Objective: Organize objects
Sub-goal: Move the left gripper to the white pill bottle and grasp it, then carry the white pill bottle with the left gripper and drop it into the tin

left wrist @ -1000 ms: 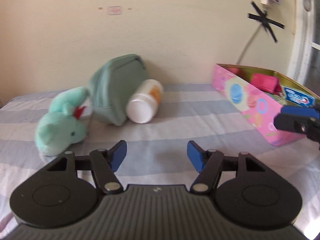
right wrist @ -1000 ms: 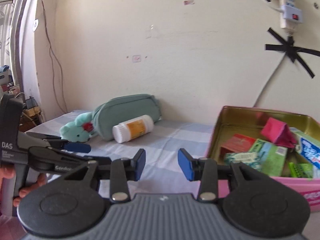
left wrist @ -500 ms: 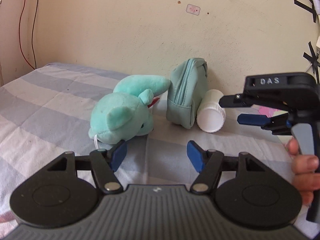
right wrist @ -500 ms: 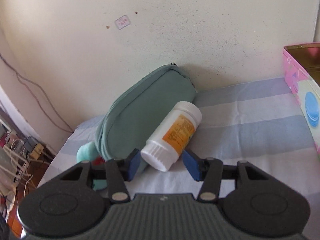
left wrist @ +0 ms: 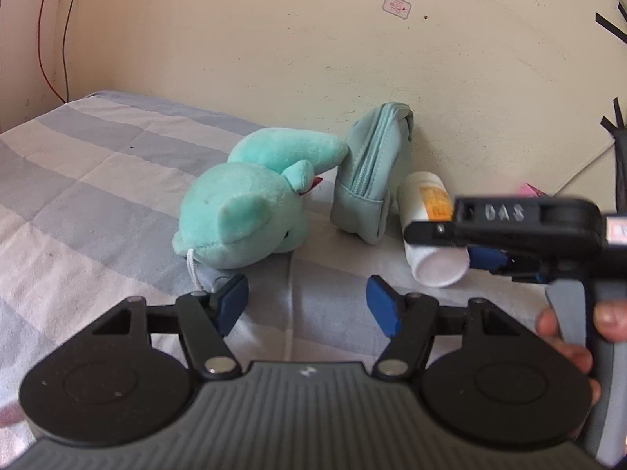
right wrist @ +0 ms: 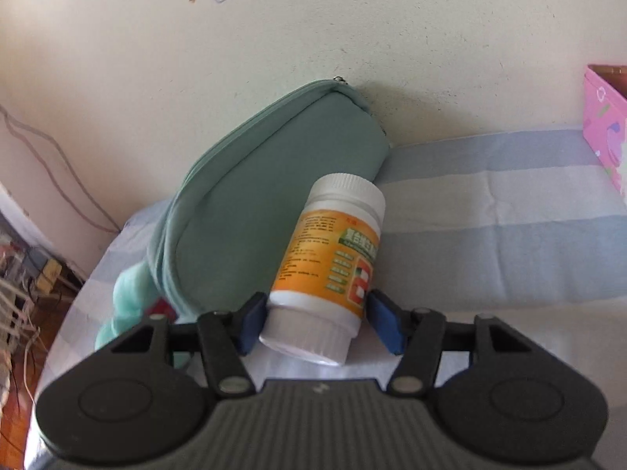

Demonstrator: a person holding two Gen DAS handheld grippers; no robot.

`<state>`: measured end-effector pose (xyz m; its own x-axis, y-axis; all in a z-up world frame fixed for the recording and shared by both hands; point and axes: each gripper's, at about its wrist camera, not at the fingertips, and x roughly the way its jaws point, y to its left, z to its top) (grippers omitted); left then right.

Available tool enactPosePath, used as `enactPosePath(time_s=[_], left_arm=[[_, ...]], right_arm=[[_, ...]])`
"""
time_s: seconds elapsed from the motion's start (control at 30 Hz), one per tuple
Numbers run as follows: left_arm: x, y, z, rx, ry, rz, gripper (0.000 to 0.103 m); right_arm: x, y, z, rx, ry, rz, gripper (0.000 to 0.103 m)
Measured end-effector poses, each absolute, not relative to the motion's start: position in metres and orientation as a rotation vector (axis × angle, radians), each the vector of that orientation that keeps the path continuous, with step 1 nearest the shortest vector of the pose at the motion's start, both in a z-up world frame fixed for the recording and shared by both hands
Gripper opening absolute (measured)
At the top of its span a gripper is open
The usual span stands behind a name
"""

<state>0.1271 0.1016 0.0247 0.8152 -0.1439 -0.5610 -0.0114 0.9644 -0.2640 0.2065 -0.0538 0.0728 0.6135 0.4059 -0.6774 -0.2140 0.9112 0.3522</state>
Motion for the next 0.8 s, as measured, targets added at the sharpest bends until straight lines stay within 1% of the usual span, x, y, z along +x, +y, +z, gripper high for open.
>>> enactPosePath(time_s=[0.1,0.2,0.33,0.4,0.43,0.47,0.53,0.63,0.73,0.77,0.8], left_arm=[[0.124,0.097,0.025,-0.283,0.624,-0.186,0.069],[0.118,0.086,0.025,-0.325,0.658,-0.367,0.074],[0.106,0.055,0.026,-0.403,0.753,-0.564,0.075],[0.098,0.034,0.027,-0.418,0.796,-0.637,0.077],[0.094,0.023,0.025,-0.424,0.817,-0.664,0.077],[0.091,0.011,0.024,-0.426,0.842,-0.681,0.082],[0.087,-0.011,0.019,-0.422,0.883,-0.698,0.083],[0.083,-0.027,0.02,-0.394,0.878,-0.678,0.083],[0.089,-0.033,0.022,-0.417,0.906,-0.646,0.081],[0.09,-0.035,0.023,-0.416,0.908,-0.632,0.079],[0.09,-0.037,0.024,-0.417,0.91,-0.626,0.074]], right_arm=[[0.156,-0.069,0.08,0.113,0.814,0.402,0.057],[0.101,-0.089,0.085,-0.013,0.773,0.408,0.057],[0.032,-0.111,0.086,-0.17,0.697,0.334,0.057],[0.009,-0.117,0.085,-0.214,0.671,0.294,0.055],[0.002,-0.119,0.083,-0.214,0.669,0.282,0.055],[-0.001,-0.121,0.08,-0.203,0.675,0.276,0.055],[-0.006,-0.128,0.074,-0.135,0.676,0.269,0.054],[-0.009,-0.135,0.072,-0.084,0.666,0.27,0.054],[-0.008,-0.138,0.073,-0.072,0.656,0.281,0.053],[-0.007,-0.139,0.074,-0.069,0.652,0.284,0.053],[-0.007,-0.141,0.074,-0.062,0.649,0.291,0.053]])
